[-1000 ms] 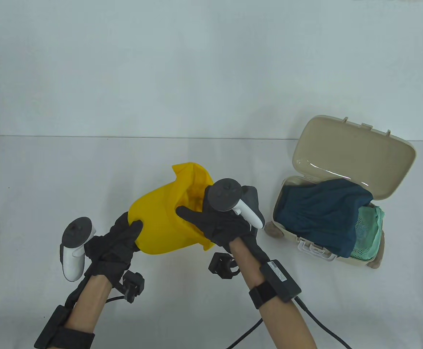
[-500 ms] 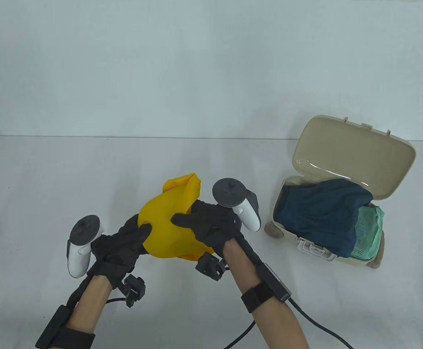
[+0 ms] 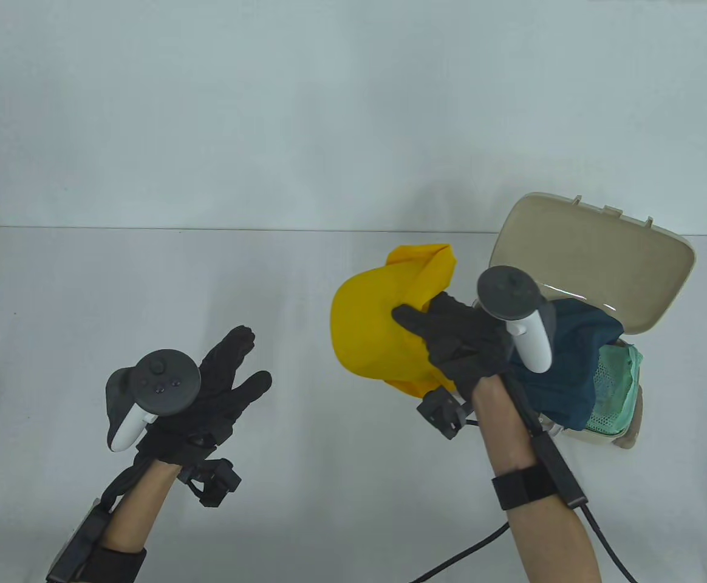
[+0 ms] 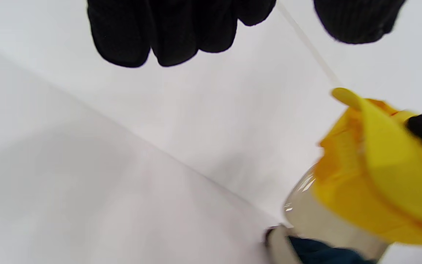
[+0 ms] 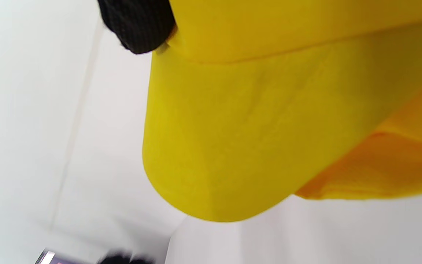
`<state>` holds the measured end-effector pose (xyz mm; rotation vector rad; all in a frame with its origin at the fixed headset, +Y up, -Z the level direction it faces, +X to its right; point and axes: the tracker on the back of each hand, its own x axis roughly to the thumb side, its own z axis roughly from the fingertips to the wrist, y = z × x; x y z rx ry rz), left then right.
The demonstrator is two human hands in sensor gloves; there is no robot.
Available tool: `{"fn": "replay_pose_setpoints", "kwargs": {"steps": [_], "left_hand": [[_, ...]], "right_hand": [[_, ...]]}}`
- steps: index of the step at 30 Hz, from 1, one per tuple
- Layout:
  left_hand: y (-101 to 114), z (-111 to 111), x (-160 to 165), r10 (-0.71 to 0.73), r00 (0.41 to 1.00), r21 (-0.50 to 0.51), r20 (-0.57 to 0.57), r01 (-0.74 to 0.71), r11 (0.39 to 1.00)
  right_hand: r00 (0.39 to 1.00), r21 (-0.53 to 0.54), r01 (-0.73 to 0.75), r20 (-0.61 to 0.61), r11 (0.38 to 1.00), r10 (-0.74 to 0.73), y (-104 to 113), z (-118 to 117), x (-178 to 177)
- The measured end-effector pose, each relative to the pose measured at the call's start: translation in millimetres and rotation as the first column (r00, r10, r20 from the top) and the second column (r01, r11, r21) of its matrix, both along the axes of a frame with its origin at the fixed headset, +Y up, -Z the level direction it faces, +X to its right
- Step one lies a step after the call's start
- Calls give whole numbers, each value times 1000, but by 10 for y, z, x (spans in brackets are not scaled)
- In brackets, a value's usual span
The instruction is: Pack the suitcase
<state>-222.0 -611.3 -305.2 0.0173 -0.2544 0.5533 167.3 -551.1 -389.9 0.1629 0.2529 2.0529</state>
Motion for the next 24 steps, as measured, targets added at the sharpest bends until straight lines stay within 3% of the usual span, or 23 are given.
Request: {"fn": "replay_pose_setpoints", "kwargs": {"steps": [2, 7, 14, 24], "left_hand": [[-48, 16, -8, -180, 983, 41, -24, 181, 983], [-260, 61, -55, -327, 944, 49, -34, 329, 943], [-559, 63, -148, -329, 944, -26, -22, 328, 944], [-584, 30, -207, -317, 948, -41, -33, 316, 948]], "right_hand": [[996, -7, 9, 88, 1000, -8, 11, -22, 335], [969, -33, 22, 246, 999, -13, -97, -17, 958], [916, -104, 93, 398, 990, -44, -524, 13, 1521], [853, -192, 152, 521, 970, -31, -1078, -62, 1855]]}}
